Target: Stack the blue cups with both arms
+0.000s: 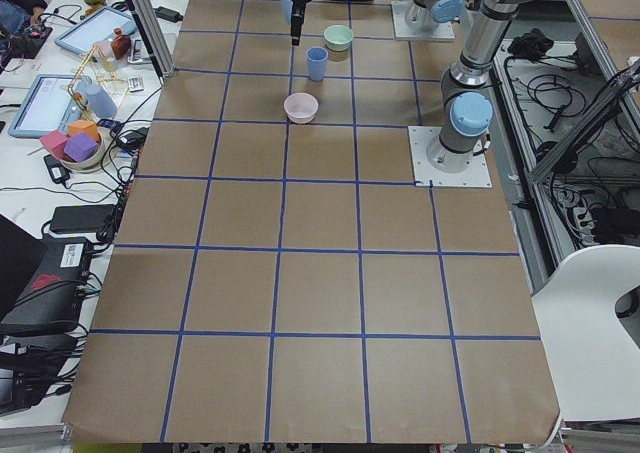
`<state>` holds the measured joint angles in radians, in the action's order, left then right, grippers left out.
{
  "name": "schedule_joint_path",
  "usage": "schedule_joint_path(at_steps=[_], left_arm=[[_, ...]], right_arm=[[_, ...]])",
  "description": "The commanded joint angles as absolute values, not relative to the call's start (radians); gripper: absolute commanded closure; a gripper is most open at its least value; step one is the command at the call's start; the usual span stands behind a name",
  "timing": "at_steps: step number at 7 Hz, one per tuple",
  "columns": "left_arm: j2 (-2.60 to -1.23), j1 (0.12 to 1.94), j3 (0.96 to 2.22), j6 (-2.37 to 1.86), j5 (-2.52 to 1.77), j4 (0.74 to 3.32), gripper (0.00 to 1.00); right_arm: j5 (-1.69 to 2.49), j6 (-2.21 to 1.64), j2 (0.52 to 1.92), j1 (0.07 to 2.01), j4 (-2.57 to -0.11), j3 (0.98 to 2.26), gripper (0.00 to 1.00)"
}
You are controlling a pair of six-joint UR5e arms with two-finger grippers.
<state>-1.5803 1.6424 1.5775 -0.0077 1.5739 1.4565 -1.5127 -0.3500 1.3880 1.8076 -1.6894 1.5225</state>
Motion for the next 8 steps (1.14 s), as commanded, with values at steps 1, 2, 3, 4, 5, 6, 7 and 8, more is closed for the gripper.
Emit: schedule_joint_path(at_steps=[1,2,3,4,5,6,7,8], left_arm=[[-1.577,1.643,1.575,-0.008,1.574,1.457,0.00],[-1.572,1.641,1.577,-0.008,1.575,1.460,0.00],[-1.571,1.641,1.577,-0.008,1.575,1.460,0.00],[-1.569,1.643,1.580,-0.008,1.578,1.462,0.00],[-1.569,1.641,1.580,-0.008,1.577,1.462,0.00],[-1.569,1.641,1.578,-0.008,1.577,1.462,0.00],[-1.569,1.641,1.578,-0.008,1.575,1.462,0.00],[-1.569,1.641,1.578,-0.008,1.577,1.462,0.00]], right_arm=[[-1.517,-0.561,1.410,1.907,-1.782,1.639,1.00],[-1.513,-0.609,1.404,1.936,-1.793,1.643,1.00],[-1.511,-0.609,1.399,1.943,-1.801,1.643,1.00],[-1.511,-0.607,1.393,1.944,-1.802,1.646,1.00],[-1.511,-0.606,1.390,1.942,-1.816,1.651,1.00],[-1.511,-0.609,1.385,1.942,-1.816,1.657,1.00],[-1.514,-0.606,1.384,1.942,-1.819,1.660,1.00],[-1.517,-0.606,1.384,1.942,-1.819,1.661,1.00]])
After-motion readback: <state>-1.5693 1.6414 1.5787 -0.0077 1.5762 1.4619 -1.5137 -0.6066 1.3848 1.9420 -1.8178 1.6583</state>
